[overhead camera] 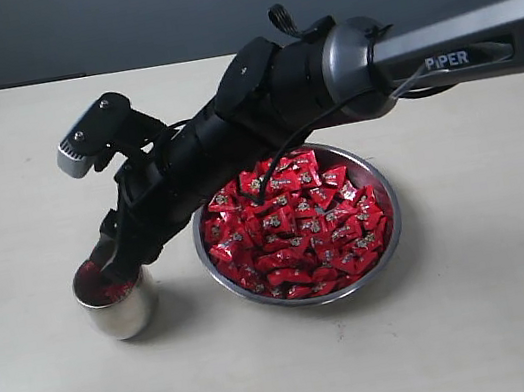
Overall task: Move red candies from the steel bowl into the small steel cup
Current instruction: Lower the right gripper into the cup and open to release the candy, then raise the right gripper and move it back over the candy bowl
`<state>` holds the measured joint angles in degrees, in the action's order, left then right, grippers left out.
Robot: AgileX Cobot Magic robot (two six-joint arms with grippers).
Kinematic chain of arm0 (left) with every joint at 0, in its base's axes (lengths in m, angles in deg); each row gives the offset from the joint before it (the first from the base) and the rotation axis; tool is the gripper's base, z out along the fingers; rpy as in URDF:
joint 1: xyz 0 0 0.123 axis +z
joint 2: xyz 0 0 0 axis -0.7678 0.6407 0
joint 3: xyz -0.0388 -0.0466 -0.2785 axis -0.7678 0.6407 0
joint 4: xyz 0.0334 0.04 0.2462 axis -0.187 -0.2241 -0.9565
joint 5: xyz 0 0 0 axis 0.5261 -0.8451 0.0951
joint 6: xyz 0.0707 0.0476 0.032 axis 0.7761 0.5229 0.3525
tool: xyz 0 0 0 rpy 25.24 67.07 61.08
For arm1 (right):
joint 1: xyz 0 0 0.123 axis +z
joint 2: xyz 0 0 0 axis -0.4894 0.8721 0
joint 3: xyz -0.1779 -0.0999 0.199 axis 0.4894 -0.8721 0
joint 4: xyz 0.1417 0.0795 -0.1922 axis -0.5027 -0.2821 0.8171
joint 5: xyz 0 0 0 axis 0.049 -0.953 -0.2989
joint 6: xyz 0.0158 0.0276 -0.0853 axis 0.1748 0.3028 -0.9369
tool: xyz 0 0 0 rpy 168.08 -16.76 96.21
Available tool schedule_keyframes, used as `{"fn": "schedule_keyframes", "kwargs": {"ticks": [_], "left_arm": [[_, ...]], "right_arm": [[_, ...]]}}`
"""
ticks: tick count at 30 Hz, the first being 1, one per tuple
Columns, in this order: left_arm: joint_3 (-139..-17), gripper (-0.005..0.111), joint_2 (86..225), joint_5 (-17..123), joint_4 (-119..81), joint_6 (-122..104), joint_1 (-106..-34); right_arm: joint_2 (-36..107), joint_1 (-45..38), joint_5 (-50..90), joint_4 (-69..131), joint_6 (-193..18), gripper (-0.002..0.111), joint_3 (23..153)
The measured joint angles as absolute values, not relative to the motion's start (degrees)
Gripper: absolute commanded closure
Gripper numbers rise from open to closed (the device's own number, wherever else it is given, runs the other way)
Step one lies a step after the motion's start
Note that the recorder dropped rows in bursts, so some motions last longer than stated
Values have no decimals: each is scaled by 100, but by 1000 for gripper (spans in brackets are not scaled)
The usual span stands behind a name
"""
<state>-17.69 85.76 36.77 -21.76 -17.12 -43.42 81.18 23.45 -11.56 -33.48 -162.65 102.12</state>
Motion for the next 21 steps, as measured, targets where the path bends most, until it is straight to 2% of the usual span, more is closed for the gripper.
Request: {"fn": "schedule_keyframes", "kwargs": {"ticks": [8, 9, 12, 15, 21], "left_arm": [[-1769, 106, 8576, 3677, -2176, -1712, -4342], [-1769, 106, 8576, 3677, -2176, -1712, -4342], [-1769, 106, 8576, 3677, -2176, -1712, -4342], [-1769, 106, 8576, 3677, -2176, -1712, -4342], [-1769, 106, 8576, 3677, -2176, -1712, -4342]], "right_arm": [[8118, 2345, -1124, -3348, -16086, 63, 10212], [8094, 2345, -1000, -3348, -15846, 67, 10212], [7880, 2345, -468, -3333, -15627, 108, 10212], [7451, 2286, 62, -3333, -15460, 108, 10212], [6867, 1582, 371, -3333, -14815, 108, 9923]]}}
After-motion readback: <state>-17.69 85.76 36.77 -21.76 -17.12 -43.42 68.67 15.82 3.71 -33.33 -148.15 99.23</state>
